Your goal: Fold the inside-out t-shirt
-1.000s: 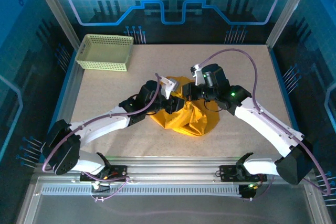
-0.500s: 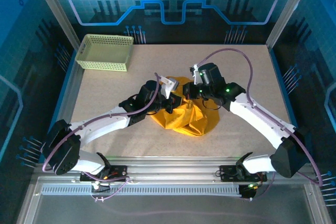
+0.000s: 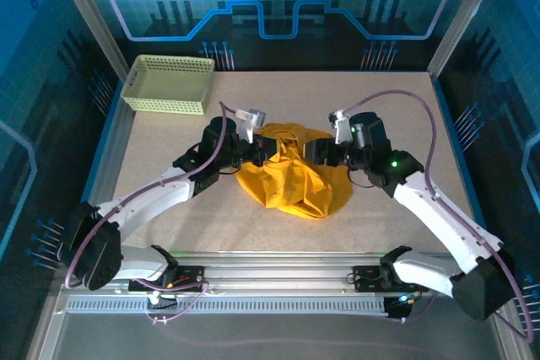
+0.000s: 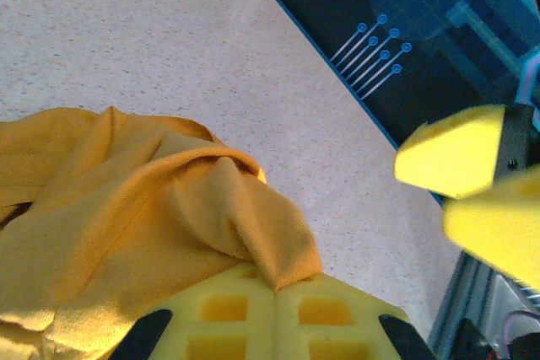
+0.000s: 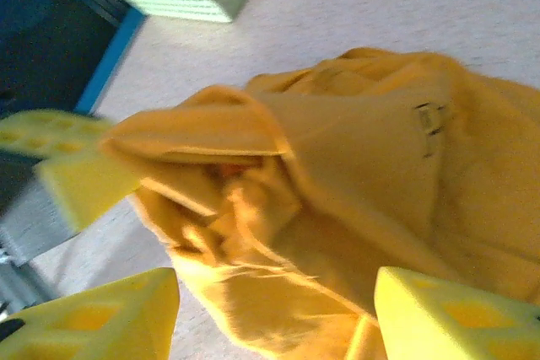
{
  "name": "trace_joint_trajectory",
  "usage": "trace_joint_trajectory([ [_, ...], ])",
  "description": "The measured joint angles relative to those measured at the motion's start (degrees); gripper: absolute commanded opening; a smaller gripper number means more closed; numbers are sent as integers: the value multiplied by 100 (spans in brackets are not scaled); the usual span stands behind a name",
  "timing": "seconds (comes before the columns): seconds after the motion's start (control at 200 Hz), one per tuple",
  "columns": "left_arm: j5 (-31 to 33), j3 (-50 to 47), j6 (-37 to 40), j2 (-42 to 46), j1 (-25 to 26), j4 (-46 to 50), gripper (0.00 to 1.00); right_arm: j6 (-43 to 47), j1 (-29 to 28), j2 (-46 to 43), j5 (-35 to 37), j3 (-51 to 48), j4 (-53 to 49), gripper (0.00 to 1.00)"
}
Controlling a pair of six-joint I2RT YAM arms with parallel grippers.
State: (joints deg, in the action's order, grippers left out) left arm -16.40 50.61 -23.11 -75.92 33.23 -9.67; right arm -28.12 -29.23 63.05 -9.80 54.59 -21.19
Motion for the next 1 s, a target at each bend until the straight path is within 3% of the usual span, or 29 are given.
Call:
trace_joint_trajectory([
  [0.12,-140,0,-85,35,9,-17,0,-140,-249,310,-31,-223,271,64],
  [0.21,-280,0,-105,55,9,-50,0,-282,-262,697,26,-225,424,58],
  [0.305,-420,-22,-125,101,9,-101,0,-391,-262,1027,81,-208,610,45],
  [0.435,-557,-166,-254,352,-63,-144,0,-400,-264,1357,267,-142,699,15],
  [0.54,-638,-345,-409,627,-308,-262,0,-363,-260,1342,509,-269,787,6],
  [0.6,-671,-468,-533,756,-490,-354,0,-297,-258,1209,599,-509,885,6],
  [0.68,-756,-586,-640,815,-643,-396,0,-227,-260,922,560,-931,1073,17],
  [0.82,-975,-623,-767,734,-656,-522,0,-68,-293,435,538,-1290,1163,48],
  [0.92,-1088,-621,-846,664,-656,-658,0,55,-407,282,839,-1191,1047,51],
  [1.0,-1154,-621,-852,632,-658,-702,0,181,-487,249,1045,-1001,918,45],
])
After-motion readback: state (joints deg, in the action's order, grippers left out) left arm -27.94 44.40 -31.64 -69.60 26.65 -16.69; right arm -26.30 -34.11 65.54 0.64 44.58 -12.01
